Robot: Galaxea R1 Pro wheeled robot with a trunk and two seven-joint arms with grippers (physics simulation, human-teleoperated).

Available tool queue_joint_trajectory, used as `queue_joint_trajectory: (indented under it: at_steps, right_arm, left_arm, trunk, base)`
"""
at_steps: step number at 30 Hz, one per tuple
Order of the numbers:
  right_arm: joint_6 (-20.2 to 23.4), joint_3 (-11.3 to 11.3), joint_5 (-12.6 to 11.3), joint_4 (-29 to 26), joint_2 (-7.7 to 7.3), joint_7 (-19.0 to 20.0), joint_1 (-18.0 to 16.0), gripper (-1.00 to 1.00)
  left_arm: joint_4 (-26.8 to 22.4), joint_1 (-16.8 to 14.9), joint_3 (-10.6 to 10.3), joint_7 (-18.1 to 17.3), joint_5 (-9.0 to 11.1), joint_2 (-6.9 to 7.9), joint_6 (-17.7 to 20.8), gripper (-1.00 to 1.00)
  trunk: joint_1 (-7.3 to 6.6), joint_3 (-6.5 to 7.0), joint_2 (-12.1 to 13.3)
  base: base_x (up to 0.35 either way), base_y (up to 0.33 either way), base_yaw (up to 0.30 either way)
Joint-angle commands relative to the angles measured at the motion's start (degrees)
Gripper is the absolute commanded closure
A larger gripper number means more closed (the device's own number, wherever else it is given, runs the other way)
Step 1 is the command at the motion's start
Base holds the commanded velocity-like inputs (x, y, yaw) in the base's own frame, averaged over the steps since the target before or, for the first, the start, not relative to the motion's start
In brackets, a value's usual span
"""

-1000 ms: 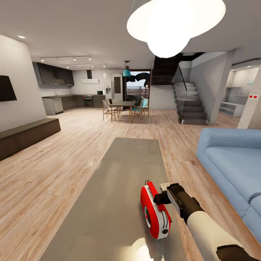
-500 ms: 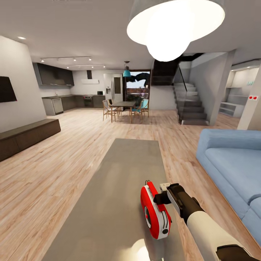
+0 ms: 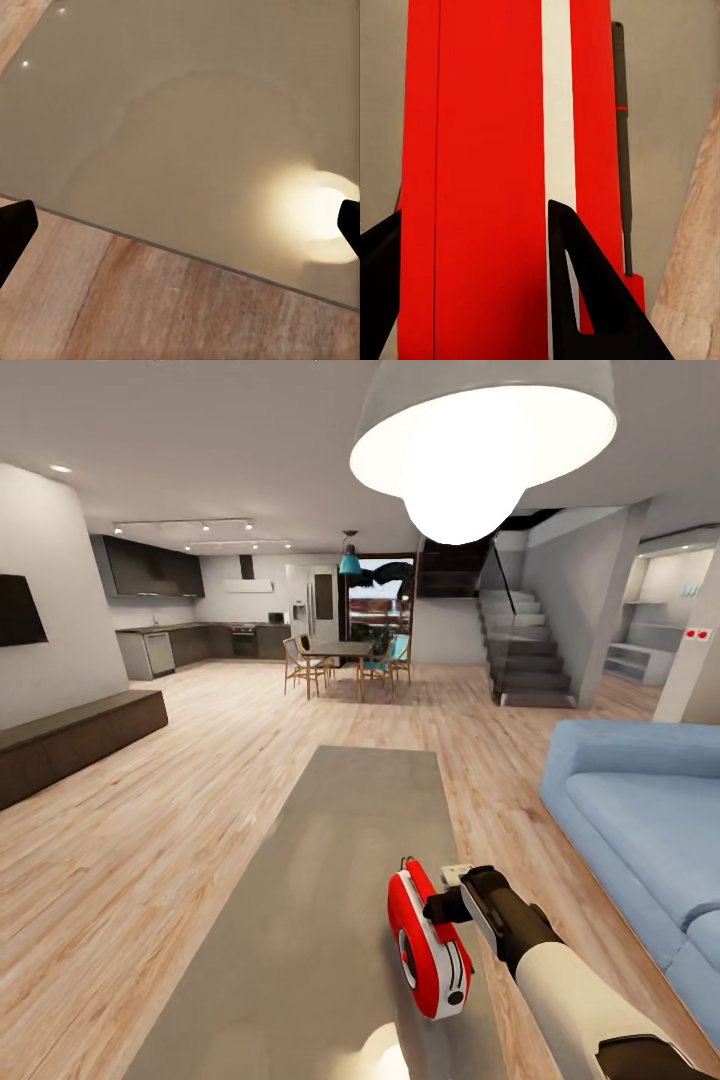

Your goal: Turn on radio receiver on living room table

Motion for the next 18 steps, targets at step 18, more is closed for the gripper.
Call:
queue_joint_trajectory:
  at_steps: [18]
  right_arm:
    - [0.0, -0.1, -0.3, 0.0, 0.00, 0.1, 0.0, 1.00]
  left_arm:
    - [0.0, 0.0, 0.0, 0.0, 0.0, 0.27, -0.1, -1.00]
  trunk:
    - [-3.96, 3.24, 7.2]
  base:
    - [0.000, 0.000, 0.000]
